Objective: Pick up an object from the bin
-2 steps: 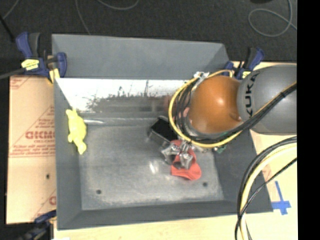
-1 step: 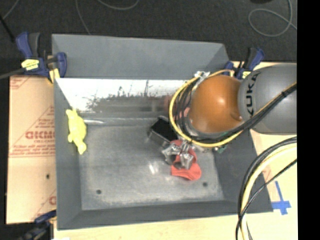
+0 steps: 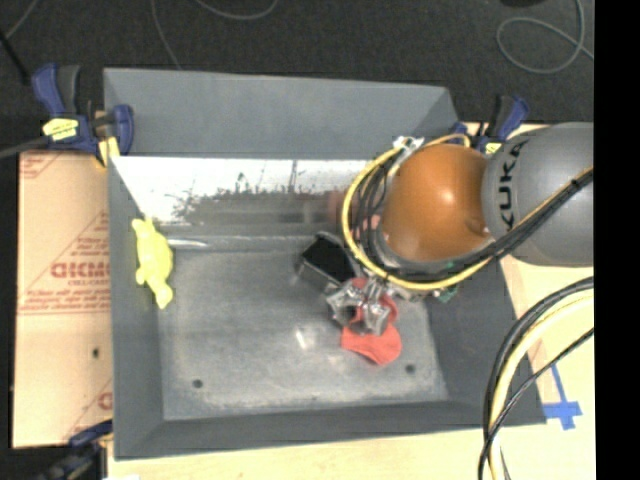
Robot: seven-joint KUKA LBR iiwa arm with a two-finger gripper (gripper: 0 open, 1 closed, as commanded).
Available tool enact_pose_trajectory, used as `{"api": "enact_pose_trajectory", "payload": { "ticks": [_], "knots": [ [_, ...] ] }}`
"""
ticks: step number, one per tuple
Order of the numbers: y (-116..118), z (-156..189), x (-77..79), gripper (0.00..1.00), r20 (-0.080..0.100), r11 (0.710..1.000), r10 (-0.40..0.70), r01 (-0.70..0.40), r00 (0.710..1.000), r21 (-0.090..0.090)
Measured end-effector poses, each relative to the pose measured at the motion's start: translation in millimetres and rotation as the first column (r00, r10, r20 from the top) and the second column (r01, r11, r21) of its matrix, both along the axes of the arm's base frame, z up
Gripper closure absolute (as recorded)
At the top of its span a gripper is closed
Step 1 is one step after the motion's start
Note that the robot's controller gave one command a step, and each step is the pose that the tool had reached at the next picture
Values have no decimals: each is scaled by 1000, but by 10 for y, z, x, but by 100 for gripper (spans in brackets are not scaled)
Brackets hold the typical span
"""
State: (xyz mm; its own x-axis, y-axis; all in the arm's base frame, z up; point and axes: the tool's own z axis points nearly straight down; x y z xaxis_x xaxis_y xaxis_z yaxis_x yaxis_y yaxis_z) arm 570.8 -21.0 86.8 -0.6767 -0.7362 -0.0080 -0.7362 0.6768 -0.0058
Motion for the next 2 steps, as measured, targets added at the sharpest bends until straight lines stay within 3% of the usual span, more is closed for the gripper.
{"api": "enact_pose_trajectory", "payload": {
  "ticks": [2],
  "knots": [
    [-2, 148, 8, 100, 3, 1000, -3, 3, 1000, 0]
  ]
}}
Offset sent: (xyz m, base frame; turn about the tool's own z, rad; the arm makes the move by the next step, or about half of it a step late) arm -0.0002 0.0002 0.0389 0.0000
